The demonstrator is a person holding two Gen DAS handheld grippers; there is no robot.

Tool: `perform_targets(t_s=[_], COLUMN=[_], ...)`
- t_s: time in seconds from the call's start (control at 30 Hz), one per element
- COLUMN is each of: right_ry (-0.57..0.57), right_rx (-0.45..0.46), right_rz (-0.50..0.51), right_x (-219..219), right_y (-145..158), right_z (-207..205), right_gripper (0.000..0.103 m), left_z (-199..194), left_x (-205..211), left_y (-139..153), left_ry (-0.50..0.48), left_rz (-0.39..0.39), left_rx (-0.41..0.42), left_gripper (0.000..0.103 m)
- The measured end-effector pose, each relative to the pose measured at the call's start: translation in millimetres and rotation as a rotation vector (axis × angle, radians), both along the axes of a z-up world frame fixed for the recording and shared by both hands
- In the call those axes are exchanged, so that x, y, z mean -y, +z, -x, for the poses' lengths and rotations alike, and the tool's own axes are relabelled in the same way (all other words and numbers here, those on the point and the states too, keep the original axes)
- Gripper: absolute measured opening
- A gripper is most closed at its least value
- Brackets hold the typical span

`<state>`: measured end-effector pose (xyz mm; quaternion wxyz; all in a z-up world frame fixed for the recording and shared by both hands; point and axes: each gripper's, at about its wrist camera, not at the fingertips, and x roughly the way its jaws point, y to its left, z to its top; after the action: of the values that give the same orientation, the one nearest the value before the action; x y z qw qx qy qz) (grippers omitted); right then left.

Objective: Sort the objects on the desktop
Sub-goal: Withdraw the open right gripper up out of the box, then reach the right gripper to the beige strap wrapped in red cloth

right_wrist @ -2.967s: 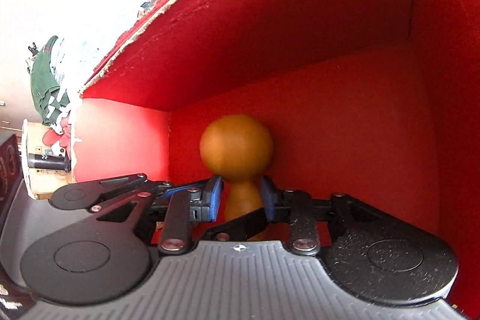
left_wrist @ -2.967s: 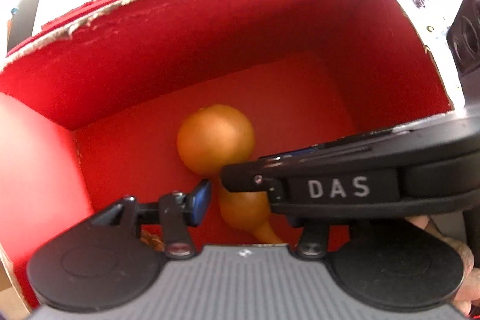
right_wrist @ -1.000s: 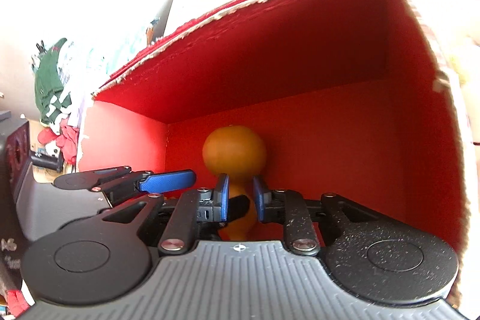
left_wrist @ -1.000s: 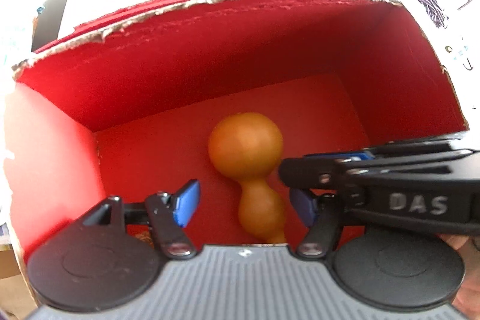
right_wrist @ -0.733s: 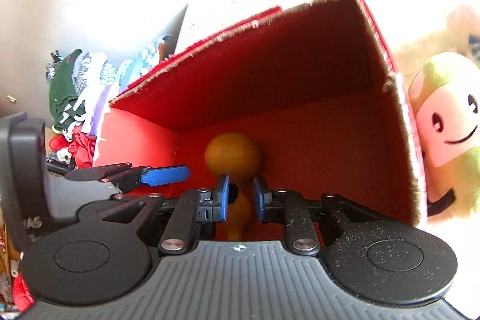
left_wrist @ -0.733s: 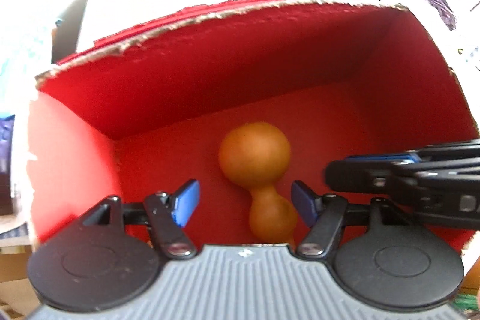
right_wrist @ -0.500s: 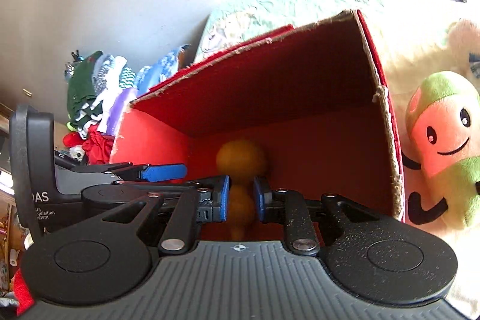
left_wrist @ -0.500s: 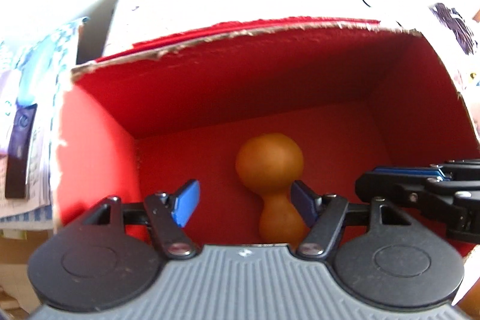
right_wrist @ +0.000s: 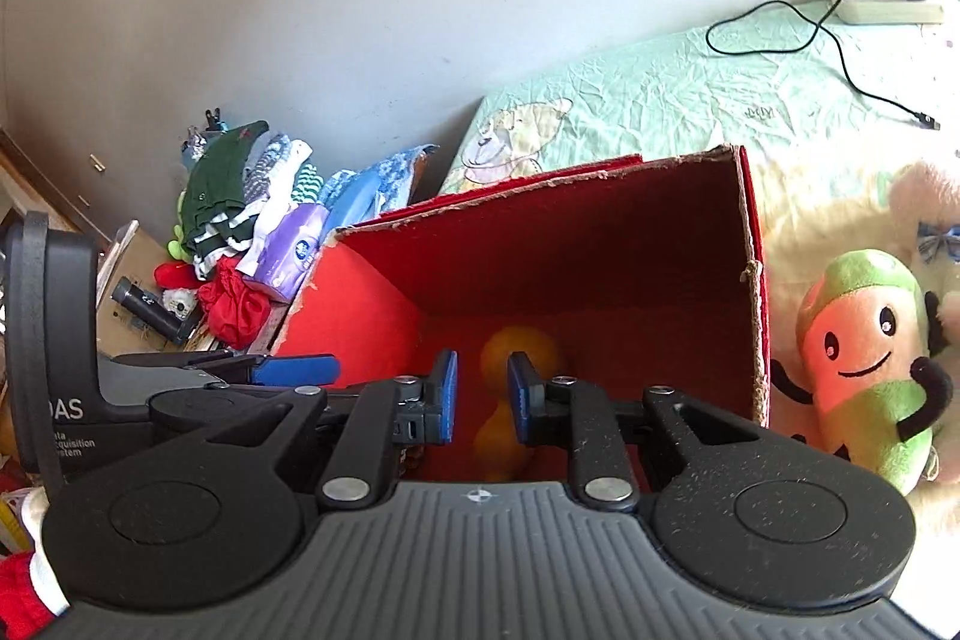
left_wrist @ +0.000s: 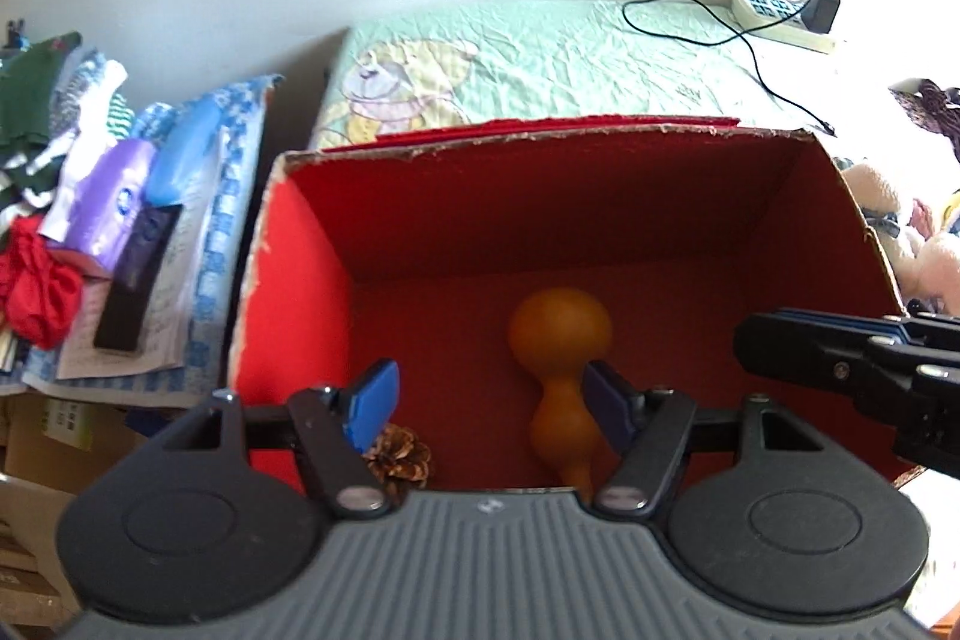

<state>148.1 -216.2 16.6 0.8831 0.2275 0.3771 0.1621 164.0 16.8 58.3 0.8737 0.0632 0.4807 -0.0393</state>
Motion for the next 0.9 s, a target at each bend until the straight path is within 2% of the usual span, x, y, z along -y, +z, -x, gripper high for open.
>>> perform_targets(t_s=[0.03, 0.17, 0.3, 0.5, 0.63, 0.9], right_ry=[0.003, 0.019, -0.011, -0.005, -0.001, 0.077], right_rx=[0.012, 0.075, 0.182, 0.265, 0.259, 0.188], right_rz=[0.0, 0.024, 0.028, 0.024, 0.004, -0.045], right_x=[0, 3, 7, 18, 30, 47], right_y=[2, 13, 23, 30, 28, 4], right_z=[3, 19, 41, 65, 77, 104], right_gripper=[0.022, 0.023, 0.046, 0.046, 0.047, 0.044], left_z=[-10, -5, 10, 42, 62, 117], left_x=[13, 29, 36, 38, 45, 61], left_y=[-8, -10, 0, 19, 20, 4], left_ry=[0.008, 0.025, 0.031, 0.032, 0.021, -0.047], left_rz=[-0.003, 0.019, 0.031, 0.106, 0.139, 0.275], left_rx=[0.006, 0.015, 0.053, 0.1, 0.111, 0.07], left_gripper=[0.071, 0.071, 0.071, 0.071, 0.071, 0.067])
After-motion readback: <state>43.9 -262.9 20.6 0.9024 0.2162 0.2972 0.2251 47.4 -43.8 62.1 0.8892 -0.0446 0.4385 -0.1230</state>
